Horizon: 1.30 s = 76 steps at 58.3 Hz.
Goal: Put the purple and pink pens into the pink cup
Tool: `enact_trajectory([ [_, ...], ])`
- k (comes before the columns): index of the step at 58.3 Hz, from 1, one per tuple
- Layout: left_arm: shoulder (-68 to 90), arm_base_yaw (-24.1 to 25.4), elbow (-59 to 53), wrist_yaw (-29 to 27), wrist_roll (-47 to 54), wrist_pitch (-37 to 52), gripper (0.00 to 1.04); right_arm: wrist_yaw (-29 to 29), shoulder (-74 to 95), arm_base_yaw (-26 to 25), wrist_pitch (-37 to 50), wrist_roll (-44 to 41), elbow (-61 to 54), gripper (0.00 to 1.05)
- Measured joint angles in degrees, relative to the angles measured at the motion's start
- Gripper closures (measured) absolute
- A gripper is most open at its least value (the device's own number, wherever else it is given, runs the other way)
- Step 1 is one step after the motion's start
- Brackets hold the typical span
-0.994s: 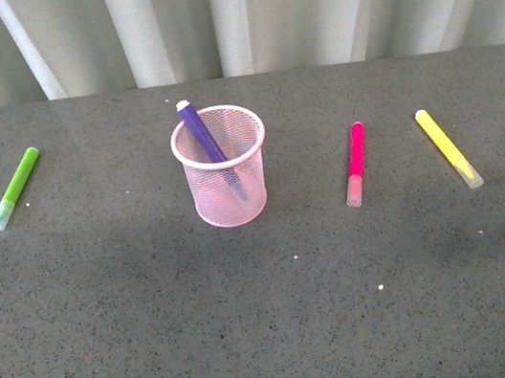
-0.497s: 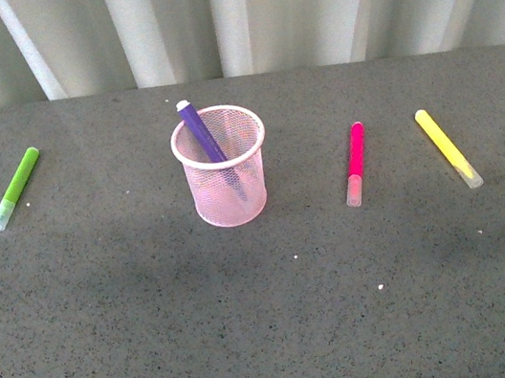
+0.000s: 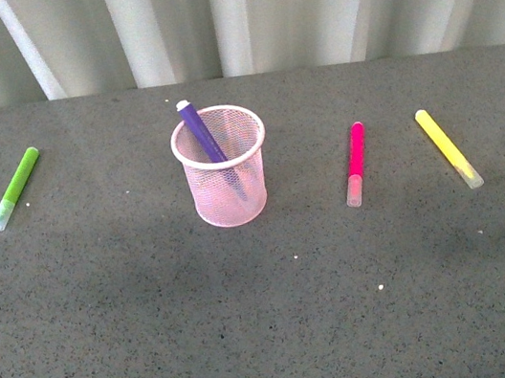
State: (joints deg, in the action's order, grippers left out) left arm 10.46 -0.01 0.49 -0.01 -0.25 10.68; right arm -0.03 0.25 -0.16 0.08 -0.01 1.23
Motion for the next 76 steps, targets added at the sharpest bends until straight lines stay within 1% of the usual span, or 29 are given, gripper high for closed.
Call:
enact_trajectory([
  [3,-0.61,0.0,0.0,0.0,0.0,-0.66,1.01,0.0,0.0,0.0,0.0,0.0,0.0,0.07],
  [8,-7.74,0.0,0.04,0.02,0.0,-9.68,1.01,0.0,0.0,0.0,0.0,-0.02,0.0,0.07],
  [13,-10.14,0.0,0.04,0.04,0.0,-10.34,1.01,-0.02,0.0,0.0,0.0,0.0,0.0,0.07],
  [37,-10.23,0.0,0.04,0.0,0.0,-10.64,1.01,0.0,0.0,0.0,0.0,0.0,0.0,0.07],
  [39,-10.23,0.0,0.04,0.0,-0.02,-10.64,0.96,0.0,0.0,0.0,0.0,0.0,0.0,0.07],
  [40,-10.23,0.0,0.04,0.0,-0.02,-10.64,0.91,0.0,0.0,0.0,0.0,0.0,0.0,0.07],
  [44,-10.23,0.0,0.04,0.0,-0.02,-10.64,0.76,0.0,0.0,0.0,0.0,0.0,0.0,0.07],
  [47,-10.23,0.0,0.04,0.0,-0.02,-10.64,0.64,0.0,0.0,0.0,0.0,0.0,0.0,0.07],
  [50,-10.23,0.0,0.04,0.0,-0.02,-10.64,0.57,0.0,0.0,0.0,0.0,0.0,0.0,0.07],
  [58,-10.23,0.0,0.04,0.0,-0.02,-10.64,0.32,0.0,0.0,0.0,0.0,0.0,0.0,0.07],
  [59,-10.23,0.0,0.04,0.0,-0.02,-10.64,0.3,-0.02,0.0,0.0,0.0,0.0,0.02,0.07],
  [61,-10.23,0.0,0.04,0.0,-0.02,-10.64,0.23,-0.42,0.61,0.57,-1.09,1.07,0.42,0.07],
  [62,-10.23,0.0,0.04,0.0,-0.02,-10.64,0.21,-0.31,0.96,0.85,-1.25,1.6,0.61,0.07],
  [64,-10.23,0.0,0.04,0.0,-0.02,-10.64,0.14,1.29,3.41,2.97,-0.76,2.36,1.86,0.07],
  [66,-10.23,0.0,0.04,0.0,-0.02,-10.64,0.09,1.66,4.98,4.26,-0.11,2.82,3.06,0.07],
  [68,-10.23,0.0,0.04,0.0,0.02,-10.64,0.05,2.05,6.78,5.62,0.76,3.1,4.9,0.07],
  [72,-10.23,0.0,0.04,0.0,0.0,-10.64,0.08,3.45,10.4,8.07,2.75,3.37,10.36,0.07],
  [76,-10.23,0.0,0.04,0.0,0.02,-10.64,0.07,2.43,13.44,7.78,4.85,4.39,15.13,0.07],
])
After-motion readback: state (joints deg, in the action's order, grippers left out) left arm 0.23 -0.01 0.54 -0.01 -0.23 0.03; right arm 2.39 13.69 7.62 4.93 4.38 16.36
